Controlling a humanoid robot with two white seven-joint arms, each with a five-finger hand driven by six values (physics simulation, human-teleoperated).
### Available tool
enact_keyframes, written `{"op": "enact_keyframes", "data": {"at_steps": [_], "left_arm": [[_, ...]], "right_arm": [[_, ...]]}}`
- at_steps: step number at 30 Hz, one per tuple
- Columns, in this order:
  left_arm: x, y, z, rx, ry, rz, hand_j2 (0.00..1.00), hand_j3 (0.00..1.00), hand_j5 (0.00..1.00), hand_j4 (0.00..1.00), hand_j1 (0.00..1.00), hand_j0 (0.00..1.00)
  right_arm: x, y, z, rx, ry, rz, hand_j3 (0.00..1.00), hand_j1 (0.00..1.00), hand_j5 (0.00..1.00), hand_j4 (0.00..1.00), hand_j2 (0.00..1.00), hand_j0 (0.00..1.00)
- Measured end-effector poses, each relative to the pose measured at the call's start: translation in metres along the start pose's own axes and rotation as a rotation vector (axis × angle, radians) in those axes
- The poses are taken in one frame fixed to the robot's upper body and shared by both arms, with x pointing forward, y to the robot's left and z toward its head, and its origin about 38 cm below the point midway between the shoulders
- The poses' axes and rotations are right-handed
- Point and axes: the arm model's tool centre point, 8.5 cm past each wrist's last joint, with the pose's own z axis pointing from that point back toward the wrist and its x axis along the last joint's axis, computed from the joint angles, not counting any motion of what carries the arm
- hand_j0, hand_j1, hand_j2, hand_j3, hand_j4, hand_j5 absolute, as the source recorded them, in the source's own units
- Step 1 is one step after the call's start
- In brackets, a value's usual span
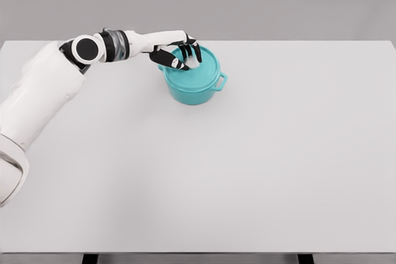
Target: Cover the pot with left arm
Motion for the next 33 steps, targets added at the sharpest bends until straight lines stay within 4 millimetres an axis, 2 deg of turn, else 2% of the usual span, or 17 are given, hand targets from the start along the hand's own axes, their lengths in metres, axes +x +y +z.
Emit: {"op": "enact_keyframes", "data": {"at_steps": [12,18,25,28,33], "left_arm": [[0.0015,0.0028,0.0002,0.004,-0.004,-0.009,0.56,0.56,0.56,0.56,0.56,0.56],[0.0003,0.0027,0.0006,0.004,-0.001,-0.007,0.66,0.66,0.66,0.66,0.66,0.66],[0.0002,0.0027,0.0006,0.004,-0.001,-0.009,0.71,0.71,0.71,0.71,0.71,0.71],[0.0001,0.0029,0.0007,0.005,0.001,-0.014,0.81,0.81,0.81,0.81,0.81,0.81],[-0.0004,0.0031,0.0011,0.006,0.003,-0.017,0.82,0.82,0.82,0.82,0.82,0.82]], "right_arm": [[-0.0001,0.0,0.0,0.0,0.0,0.0,1.0,1.0,1.0,1.0,1.0,1.0],[0.0,0.0,0.0,0.0,0.0,0.0,1.0,1.0,1.0,1.0,1.0,1.0],[0.0,0.0,0.0,0.0,0.0,0.0,1.0,1.0,1.0,1.0,1.0,1.0],[0.0,0.0,0.0,0.0,0.0,0.0,1.0,1.0,1.0,1.0,1.0,1.0],[0.0,0.0,0.0,0.0,0.0,0.0,1.0,1.0,1.0,1.0,1.0,1.0]]}}
